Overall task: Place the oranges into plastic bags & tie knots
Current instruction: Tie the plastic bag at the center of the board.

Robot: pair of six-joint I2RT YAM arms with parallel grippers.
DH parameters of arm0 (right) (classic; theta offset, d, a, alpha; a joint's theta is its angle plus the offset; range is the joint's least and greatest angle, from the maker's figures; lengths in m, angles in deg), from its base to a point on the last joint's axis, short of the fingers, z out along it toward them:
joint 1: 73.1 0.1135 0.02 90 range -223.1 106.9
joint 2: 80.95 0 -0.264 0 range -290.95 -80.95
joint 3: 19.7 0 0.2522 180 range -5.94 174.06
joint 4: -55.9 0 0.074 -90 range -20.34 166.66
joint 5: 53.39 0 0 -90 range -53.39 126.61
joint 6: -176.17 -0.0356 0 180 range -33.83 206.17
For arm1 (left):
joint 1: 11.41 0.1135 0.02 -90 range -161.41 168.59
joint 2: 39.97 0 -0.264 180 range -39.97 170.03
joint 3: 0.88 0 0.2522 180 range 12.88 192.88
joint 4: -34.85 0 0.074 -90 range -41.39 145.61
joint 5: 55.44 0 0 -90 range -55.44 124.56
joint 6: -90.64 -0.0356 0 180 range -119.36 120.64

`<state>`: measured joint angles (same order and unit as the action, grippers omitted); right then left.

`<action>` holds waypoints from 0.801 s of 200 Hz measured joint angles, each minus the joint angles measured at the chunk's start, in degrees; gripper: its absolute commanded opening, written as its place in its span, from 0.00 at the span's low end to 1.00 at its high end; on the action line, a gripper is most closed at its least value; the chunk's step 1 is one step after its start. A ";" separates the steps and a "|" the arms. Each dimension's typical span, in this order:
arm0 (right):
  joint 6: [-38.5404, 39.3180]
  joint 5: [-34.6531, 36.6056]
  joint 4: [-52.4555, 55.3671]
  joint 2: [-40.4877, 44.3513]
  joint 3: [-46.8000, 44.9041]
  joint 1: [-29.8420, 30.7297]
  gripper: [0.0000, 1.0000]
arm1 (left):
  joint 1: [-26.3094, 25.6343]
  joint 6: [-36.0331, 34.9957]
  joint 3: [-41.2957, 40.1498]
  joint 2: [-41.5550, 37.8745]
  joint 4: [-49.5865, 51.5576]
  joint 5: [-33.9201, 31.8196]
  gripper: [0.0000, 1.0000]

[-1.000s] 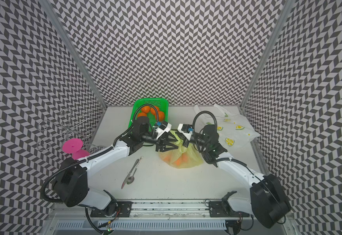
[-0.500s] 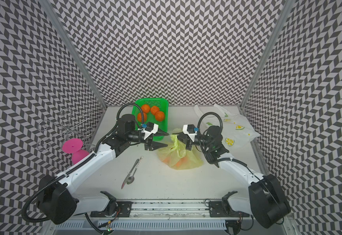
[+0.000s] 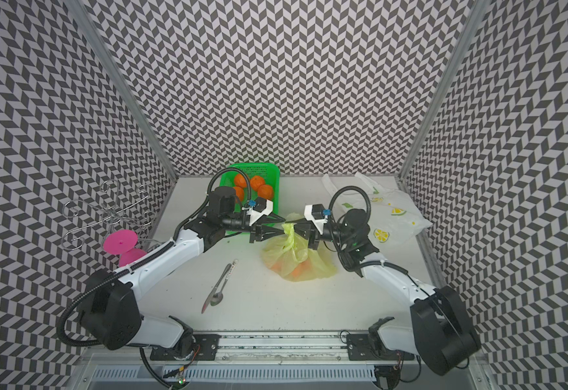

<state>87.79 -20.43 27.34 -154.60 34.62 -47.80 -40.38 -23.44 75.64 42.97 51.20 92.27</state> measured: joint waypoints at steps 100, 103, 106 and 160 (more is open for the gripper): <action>0.31 0.87 1.31 0.00 0.79 0.02 0.00 | -0.26 -4.28 0.22 -0.07 2.25 1.18 0.49; 0.33 0.92 1.38 0.00 0.90 0.02 0.00 | -0.26 -4.39 0.22 -0.07 2.27 1.20 0.49; 0.35 0.96 1.44 0.00 0.98 0.02 0.00 | -0.26 -4.42 0.22 -0.07 2.29 1.29 0.49; 1.09 1.11 2.47 0.00 1.31 0.09 0.00 | -0.26 -1.33 0.22 -0.07 0.61 1.68 0.39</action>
<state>88.89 -19.31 29.81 -154.60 35.93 -47.71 -40.64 -24.77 75.86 42.90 51.81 93.95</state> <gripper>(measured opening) 0.048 0.422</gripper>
